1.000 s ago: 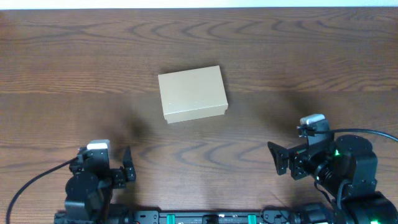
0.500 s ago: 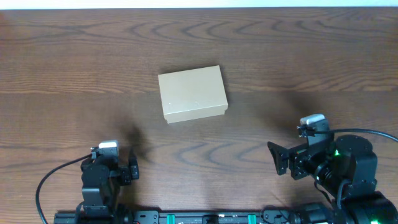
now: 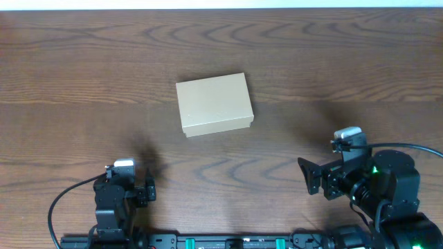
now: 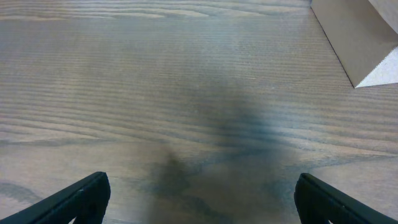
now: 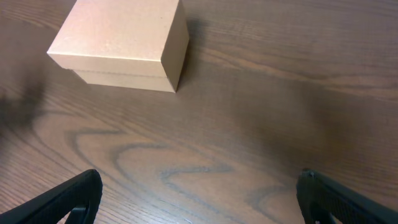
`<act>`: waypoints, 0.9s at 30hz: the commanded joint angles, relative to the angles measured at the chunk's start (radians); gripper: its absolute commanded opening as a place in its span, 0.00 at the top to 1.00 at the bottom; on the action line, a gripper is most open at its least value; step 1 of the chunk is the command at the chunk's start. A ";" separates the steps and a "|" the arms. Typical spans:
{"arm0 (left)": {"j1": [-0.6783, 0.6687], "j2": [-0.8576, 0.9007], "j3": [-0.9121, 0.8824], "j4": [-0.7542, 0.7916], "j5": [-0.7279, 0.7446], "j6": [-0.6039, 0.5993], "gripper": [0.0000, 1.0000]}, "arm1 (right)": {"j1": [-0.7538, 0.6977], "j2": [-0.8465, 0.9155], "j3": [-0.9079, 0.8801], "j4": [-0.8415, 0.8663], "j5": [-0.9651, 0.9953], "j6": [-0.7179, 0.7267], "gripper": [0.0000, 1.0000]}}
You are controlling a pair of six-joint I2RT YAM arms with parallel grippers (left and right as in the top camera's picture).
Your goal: Pack container
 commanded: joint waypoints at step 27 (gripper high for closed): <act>0.005 -0.009 -0.013 -0.003 -0.006 0.015 0.05 | -0.086 -0.449 -0.425 0.091 0.200 -0.004 0.01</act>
